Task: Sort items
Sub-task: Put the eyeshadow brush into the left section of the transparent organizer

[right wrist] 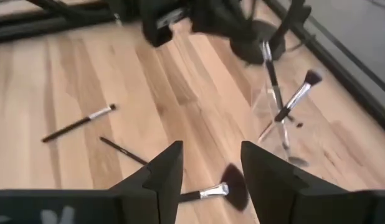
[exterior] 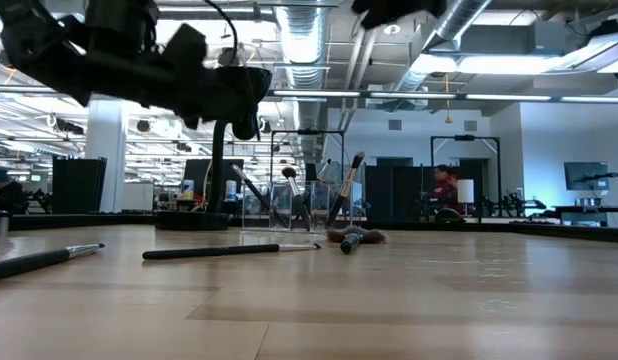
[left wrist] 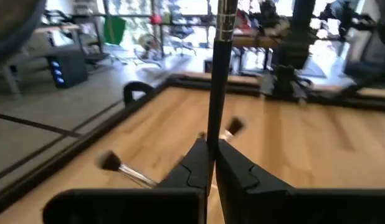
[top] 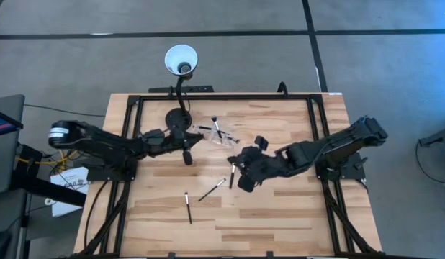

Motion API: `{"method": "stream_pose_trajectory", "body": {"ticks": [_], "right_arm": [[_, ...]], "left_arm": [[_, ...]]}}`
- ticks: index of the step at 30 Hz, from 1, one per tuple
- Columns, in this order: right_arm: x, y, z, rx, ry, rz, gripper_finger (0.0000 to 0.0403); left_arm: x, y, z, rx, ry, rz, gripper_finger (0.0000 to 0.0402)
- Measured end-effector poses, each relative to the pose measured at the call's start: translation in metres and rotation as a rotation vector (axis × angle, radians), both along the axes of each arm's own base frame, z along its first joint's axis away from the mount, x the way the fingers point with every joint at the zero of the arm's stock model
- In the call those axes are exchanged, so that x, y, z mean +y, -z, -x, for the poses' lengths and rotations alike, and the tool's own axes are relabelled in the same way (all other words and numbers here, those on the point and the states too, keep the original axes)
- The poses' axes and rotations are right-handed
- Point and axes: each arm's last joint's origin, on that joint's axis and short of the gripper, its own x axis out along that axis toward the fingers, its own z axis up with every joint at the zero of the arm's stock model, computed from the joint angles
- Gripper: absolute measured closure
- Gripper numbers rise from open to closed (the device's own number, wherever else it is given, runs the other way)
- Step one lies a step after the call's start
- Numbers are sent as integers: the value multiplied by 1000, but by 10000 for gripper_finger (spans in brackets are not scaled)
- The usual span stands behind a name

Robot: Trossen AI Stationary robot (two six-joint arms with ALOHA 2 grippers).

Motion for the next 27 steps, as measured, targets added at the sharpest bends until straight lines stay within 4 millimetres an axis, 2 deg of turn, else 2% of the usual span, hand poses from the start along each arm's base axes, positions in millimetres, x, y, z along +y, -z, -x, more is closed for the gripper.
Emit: {"method": "stream_pose_trajectory", "body": {"ticks": [6,12,17,27], "right_arm": [[6,32,-18,93,7,33,262],[10,53,-30,148,-3,59,270],[9,54,-31,168,-34,91,270],[8,51,-29,160,-37,88,275]], "left_arm": [[19,5,-20,-58,-69,-9,390],[33,33,-29,65,-148,6,389],[44,49,-28,145,-273,-29,386],[44,52,-28,160,-215,-26,363]]}}
